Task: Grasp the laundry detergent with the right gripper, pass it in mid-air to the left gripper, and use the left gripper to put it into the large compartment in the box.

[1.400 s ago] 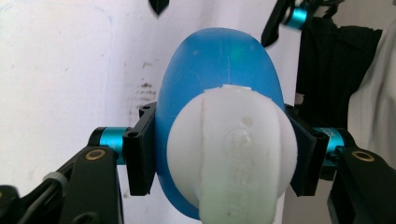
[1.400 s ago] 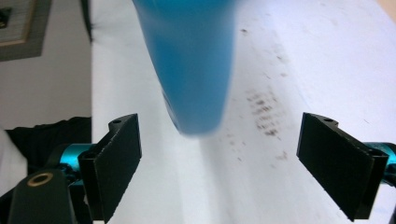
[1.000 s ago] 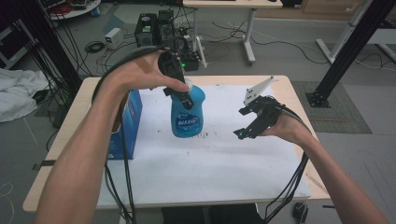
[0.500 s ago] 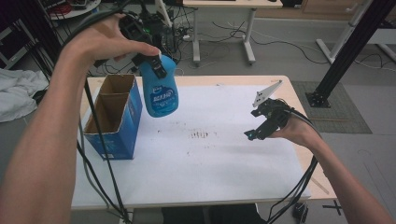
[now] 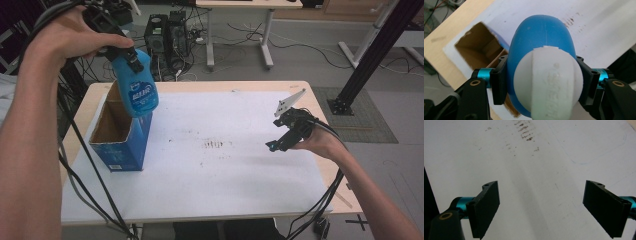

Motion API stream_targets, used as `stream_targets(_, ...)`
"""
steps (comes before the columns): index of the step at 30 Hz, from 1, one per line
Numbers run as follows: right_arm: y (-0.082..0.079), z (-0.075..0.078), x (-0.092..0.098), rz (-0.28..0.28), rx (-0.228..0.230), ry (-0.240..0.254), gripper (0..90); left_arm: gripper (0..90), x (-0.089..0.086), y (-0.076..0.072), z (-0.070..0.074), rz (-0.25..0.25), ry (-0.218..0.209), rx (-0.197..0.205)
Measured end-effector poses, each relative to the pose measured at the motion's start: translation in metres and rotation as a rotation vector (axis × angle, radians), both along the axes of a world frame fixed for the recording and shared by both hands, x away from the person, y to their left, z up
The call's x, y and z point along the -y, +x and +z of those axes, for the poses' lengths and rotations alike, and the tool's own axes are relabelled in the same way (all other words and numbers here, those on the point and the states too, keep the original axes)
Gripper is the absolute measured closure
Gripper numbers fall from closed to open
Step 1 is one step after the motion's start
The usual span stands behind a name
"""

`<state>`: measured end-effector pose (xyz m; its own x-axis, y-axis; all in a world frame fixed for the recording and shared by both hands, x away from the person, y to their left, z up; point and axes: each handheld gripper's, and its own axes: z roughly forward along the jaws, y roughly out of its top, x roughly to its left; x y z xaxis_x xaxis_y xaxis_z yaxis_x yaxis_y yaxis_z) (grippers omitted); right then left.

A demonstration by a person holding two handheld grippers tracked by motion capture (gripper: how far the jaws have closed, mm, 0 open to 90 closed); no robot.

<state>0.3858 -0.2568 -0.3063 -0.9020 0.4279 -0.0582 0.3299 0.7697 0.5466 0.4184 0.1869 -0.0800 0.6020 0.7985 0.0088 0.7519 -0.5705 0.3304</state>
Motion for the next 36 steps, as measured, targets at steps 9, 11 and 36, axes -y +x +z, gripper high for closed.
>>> stream_targets(9, -0.001, -0.003, 0.002, -0.018, 0.007, -0.041, 13.2, 38.1, -0.033, -0.006, 0.005, 0.112, -0.010, 0.018)
stream_targets(11, -0.001, -0.003, 0.002, -0.017, 0.010, -0.047, 13.2, 38.1, -0.035, -0.007, 0.005, 0.120, 0.001, 0.016)
stream_targets(36, -0.008, -0.009, 0.002, -0.021, 0.016, -0.077, 13.2, 38.2, -0.059, -0.001, -0.043, 0.223, 0.060, -0.033)
